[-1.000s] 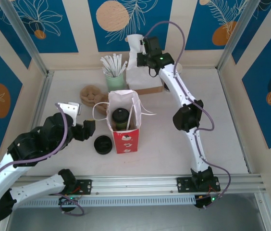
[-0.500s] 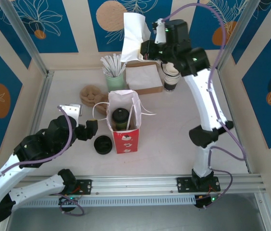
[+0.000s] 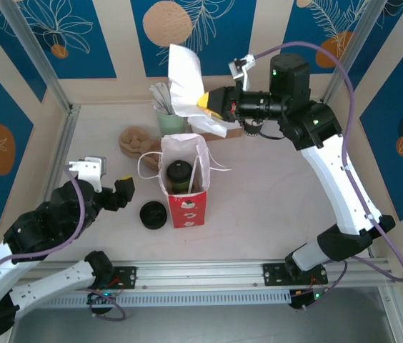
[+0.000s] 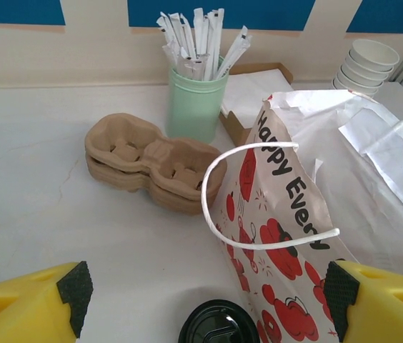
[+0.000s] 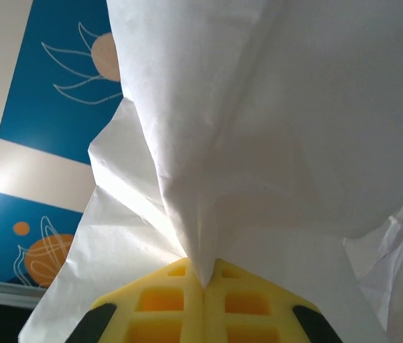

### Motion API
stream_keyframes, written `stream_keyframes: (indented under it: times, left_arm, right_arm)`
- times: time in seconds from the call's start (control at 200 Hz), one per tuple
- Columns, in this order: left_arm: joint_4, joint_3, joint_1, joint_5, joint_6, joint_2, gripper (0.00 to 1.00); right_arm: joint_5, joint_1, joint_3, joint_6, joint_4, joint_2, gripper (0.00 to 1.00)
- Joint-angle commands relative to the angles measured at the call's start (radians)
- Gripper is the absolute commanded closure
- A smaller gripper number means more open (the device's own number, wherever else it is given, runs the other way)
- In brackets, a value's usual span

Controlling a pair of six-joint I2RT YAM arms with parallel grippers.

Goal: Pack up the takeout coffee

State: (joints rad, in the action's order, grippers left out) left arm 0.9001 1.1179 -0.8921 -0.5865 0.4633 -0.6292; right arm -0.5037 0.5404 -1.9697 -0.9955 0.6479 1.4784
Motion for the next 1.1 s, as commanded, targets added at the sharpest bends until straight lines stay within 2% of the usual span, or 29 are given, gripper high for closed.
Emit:
stream_keyframes:
  times: [0.0,0.365,0.515,0.665,0.87,1.095]
  left_arm:
    - [0.014,-0.017,0.008,-0.031,0.011,0.033,0.14]
    - [0.031,-0.032,0.009,-0.036,0.037,0.052,0.14]
    - [0.01,-0.039,0.008,-0.026,0.035,0.043,0.14]
    - [-0.006,-0.048,0.009,-0.03,0.031,0.027,0.13]
    - [-0.025,-0.046,0.008,-0.018,0.023,-0.004,0.13]
    - [-0.034,-0.054,0.008,-0.013,0.023,-0.009,0.12]
  right_arm:
    - [-0.082,0.022,0.109,-0.166,-0.184,-0.059,1.0]
    - [-0.012,0.12,0.437,-0.258,-0.374,-0.124,1.0]
    - [0.072,0.158,0.506,-0.2,-0.3,-0.133,1.0]
    - [0.192,0.198,0.628,-0.186,-0.302,-0.171,1.0]
    - [0.292,0.223,0.662,-0.131,-0.219,-0.168,1.0]
    - [0.395,0.256,0.625,-0.072,-0.128,-0.129,1.0]
